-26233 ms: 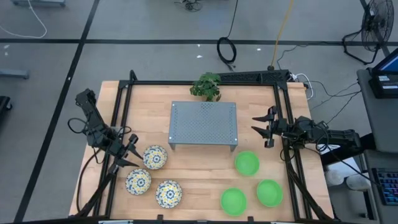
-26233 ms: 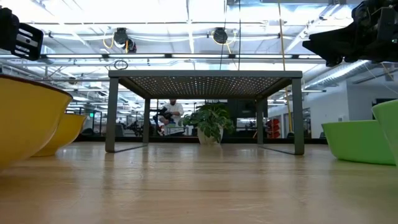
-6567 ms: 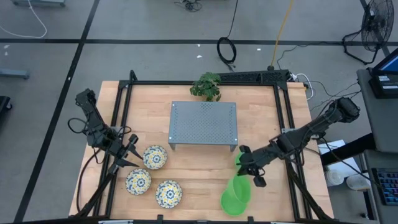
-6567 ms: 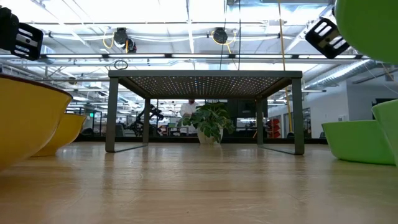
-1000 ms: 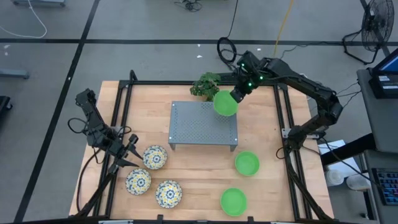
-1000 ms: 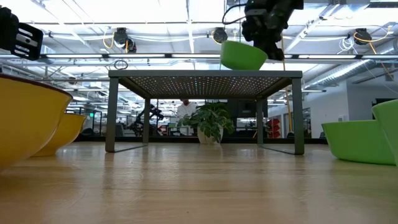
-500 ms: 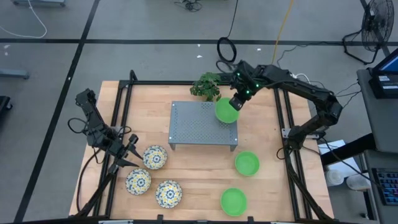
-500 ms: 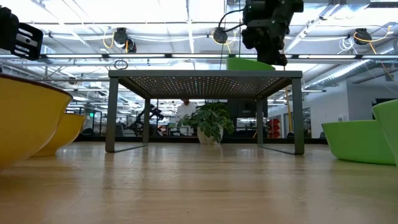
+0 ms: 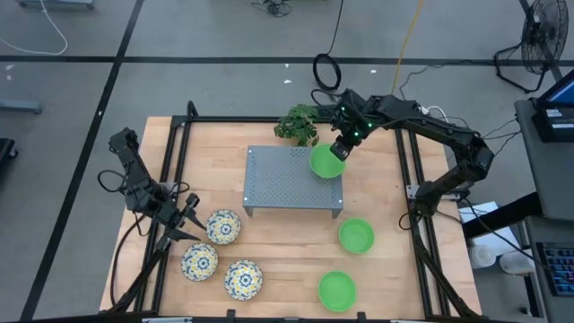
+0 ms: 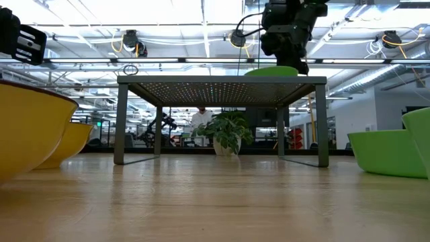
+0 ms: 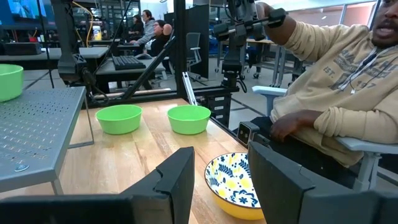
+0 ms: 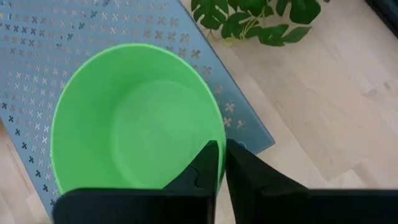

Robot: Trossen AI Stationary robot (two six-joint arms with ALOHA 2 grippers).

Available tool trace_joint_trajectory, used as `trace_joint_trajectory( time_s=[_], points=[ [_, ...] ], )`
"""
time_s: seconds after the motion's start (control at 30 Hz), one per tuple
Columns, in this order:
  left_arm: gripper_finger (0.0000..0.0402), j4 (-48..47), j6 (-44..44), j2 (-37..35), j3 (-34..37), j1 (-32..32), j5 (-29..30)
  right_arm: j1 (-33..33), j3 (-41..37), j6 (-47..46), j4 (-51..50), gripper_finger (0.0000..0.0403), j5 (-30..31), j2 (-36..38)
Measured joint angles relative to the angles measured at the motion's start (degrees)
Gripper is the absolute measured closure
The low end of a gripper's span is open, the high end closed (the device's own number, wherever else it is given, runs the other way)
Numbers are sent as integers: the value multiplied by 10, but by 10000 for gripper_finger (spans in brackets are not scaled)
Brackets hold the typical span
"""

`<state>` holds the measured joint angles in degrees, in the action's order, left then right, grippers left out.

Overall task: Pick & Place Mini bowls
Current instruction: Put the bottom right green bowl on the shelf, then stack the top green bowl on the green bowl on the shelf

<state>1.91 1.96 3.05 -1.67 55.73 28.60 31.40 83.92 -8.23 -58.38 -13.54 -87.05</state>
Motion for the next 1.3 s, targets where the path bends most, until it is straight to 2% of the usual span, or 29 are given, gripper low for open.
trace_joint_trajectory(
  time_s=[0.4, 0.6, 0.8, 1.0, 1.13, 1.3],
  points=[
    [249, 0, 0, 0, 0, 0, 0, 0, 0, 0, 57, 320, 0, 7],
    [250, 0, 0, 0, 0, 0, 0, 0, 0, 1, 93, 292, 0, 41],
    [249, 0, 0, 0, 0, 0, 0, -8, 0, 5, 80, 277, -1, 92],
    [249, 0, 0, 0, 0, 0, 0, -59, 0, 19, 31, 277, -1, 145],
    [249, 0, 0, 0, 0, 0, 0, -117, 0, 18, 0, 277, -1, 174],
    [249, 0, 0, 0, 0, 0, 0, -200, 0, -26, -40, 277, 1, 201]
  ],
)
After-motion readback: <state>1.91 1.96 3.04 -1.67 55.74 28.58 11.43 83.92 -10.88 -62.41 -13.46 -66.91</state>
